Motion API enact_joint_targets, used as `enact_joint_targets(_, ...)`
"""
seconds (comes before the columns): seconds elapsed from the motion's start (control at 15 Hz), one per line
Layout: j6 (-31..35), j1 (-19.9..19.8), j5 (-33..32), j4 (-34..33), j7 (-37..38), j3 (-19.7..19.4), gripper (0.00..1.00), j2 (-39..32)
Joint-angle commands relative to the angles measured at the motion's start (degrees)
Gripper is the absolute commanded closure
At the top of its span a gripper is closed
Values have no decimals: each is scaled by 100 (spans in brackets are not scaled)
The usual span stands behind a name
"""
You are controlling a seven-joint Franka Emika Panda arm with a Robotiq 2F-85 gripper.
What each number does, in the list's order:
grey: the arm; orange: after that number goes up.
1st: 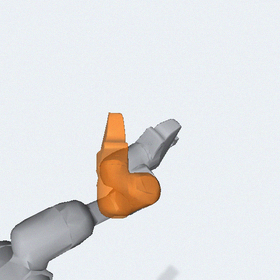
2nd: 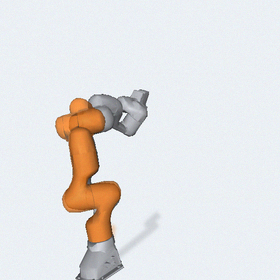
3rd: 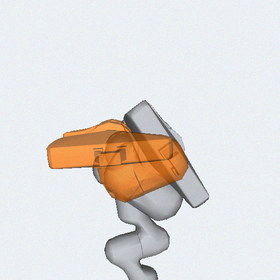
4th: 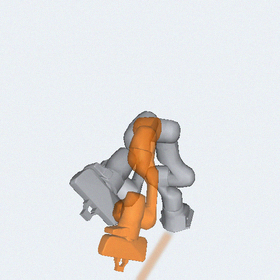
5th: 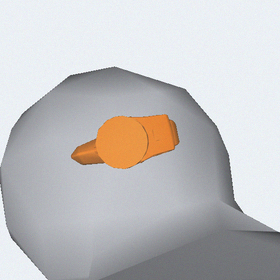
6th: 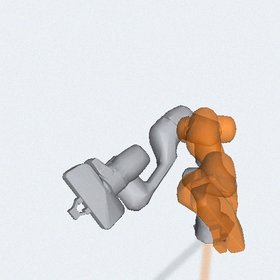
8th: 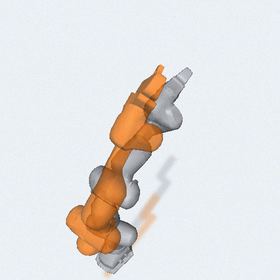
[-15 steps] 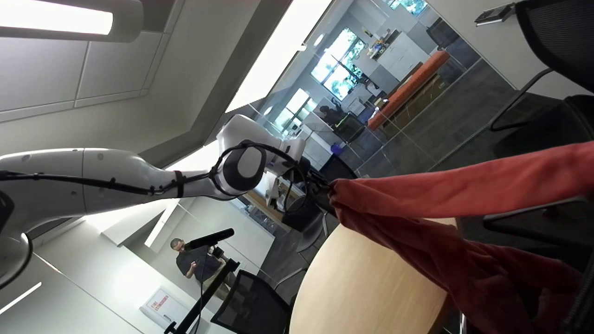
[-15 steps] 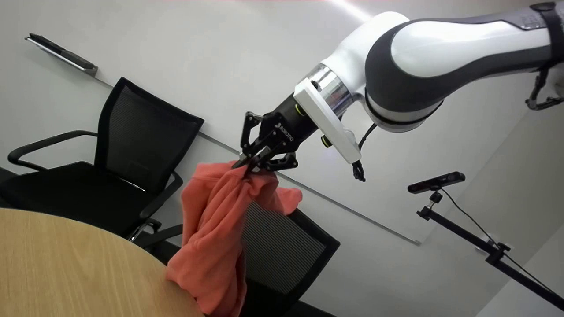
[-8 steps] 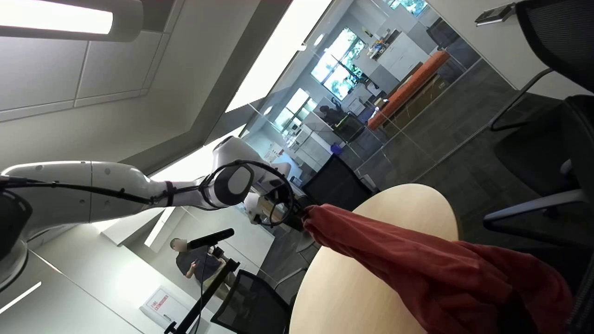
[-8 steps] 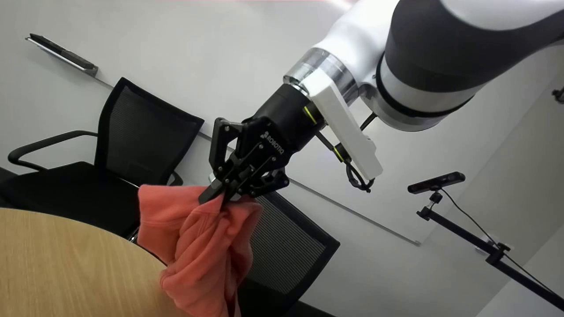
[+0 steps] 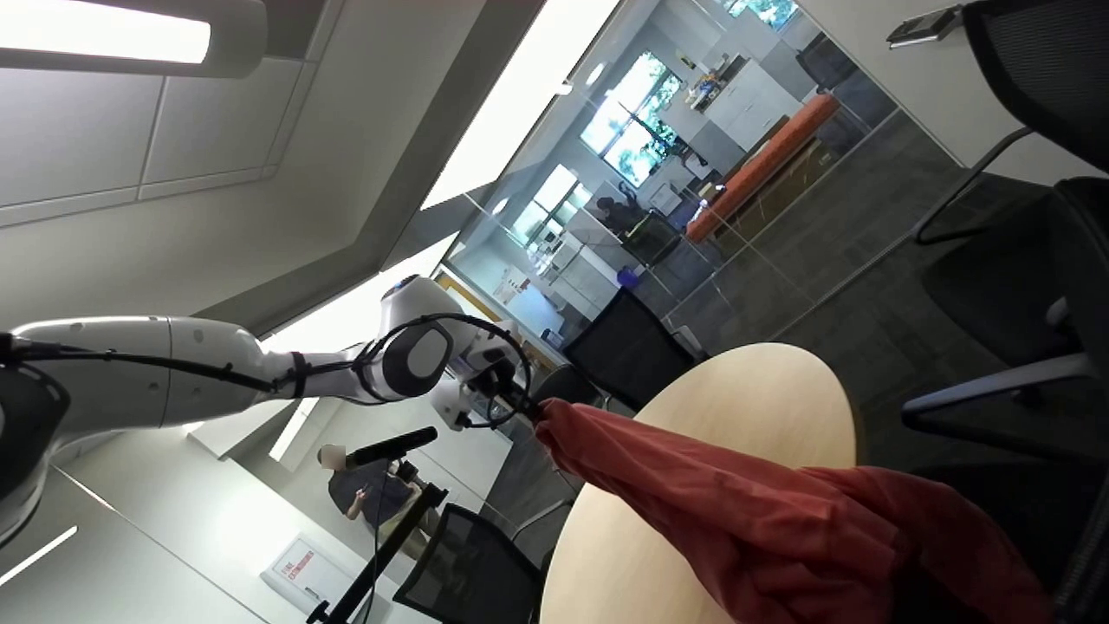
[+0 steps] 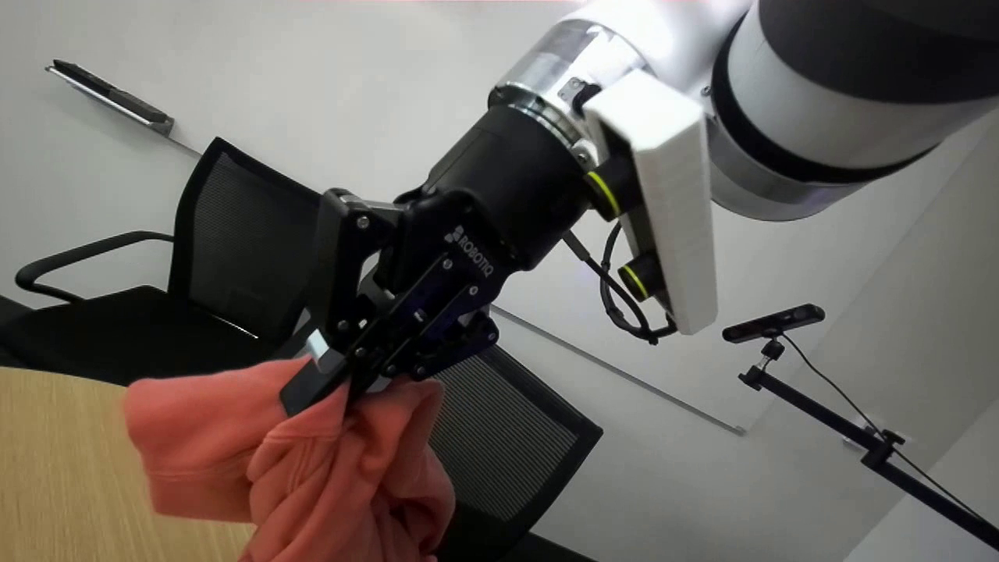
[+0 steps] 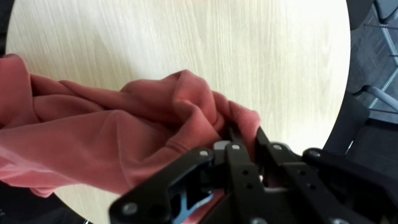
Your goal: Place the sweatshirt on the table
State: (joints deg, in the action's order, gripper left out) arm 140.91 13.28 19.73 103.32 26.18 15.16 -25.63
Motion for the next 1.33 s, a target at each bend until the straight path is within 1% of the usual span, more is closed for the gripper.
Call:
enact_joint_targets(0.0,-299,-26,278,-220,-560,81,97,-61)
enact_joint_targets(0.27,-585,-90,239,-374,-932,-39,97,-516)
enact_joint_targets(0.53,-908,-89,47,-707,-1051,-250,97,-1254)
enact_joint_targets(0.87,-1221,29,-273,-1359,-817,-592,97,-2296)
enact_joint_targets(1.2,-1293,247,-679,-1796,-671,-808,97,-2883)
enact_joint_targets(1.27,-1286,298,-774,-1859,-655,-849,63,-2940)
